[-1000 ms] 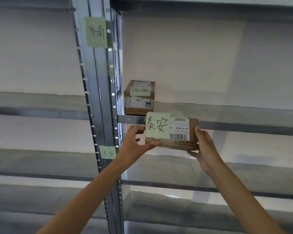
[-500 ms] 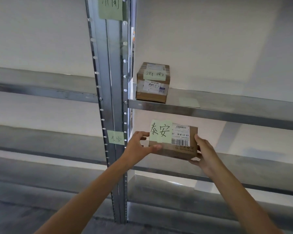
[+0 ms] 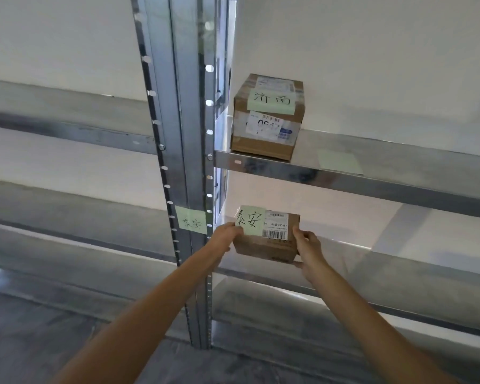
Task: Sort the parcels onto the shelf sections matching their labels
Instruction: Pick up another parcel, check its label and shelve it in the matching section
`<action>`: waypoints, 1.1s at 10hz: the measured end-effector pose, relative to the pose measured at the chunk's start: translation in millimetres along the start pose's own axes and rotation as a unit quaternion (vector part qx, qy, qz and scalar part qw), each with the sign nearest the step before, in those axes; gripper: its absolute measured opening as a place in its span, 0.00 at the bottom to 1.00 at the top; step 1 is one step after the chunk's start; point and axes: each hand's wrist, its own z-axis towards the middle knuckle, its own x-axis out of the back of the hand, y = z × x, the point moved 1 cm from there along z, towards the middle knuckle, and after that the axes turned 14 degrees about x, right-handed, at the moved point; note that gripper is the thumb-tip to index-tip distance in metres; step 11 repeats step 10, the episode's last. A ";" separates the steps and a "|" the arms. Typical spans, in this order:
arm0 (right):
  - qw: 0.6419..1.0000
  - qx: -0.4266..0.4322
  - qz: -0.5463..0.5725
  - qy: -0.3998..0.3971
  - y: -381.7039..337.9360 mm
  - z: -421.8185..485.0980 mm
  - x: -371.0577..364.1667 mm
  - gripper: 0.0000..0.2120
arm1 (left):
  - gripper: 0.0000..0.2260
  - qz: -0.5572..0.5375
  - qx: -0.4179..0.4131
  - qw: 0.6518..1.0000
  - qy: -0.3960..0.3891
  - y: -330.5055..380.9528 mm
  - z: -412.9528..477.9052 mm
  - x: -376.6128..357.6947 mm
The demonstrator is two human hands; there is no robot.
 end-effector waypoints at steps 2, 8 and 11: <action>0.992 -0.010 -0.120 -0.030 38.3 58.2 -24.3 0.13 | 0.04 -0.050 0.064 0.996 0.020 -3.3 50.6 -4.6; 0.969 -0.064 -0.197 -0.136 61.4 117.3 -61.3 0.17 | 0.19 -0.064 0.110 0.991 -0.042 25.8 122.8 -12.7; 0.966 -0.061 -0.201 -0.151 64.7 120.8 -58.5 0.21 | 0.24 -0.035 0.092 0.995 -0.035 23.2 129.6 -15.1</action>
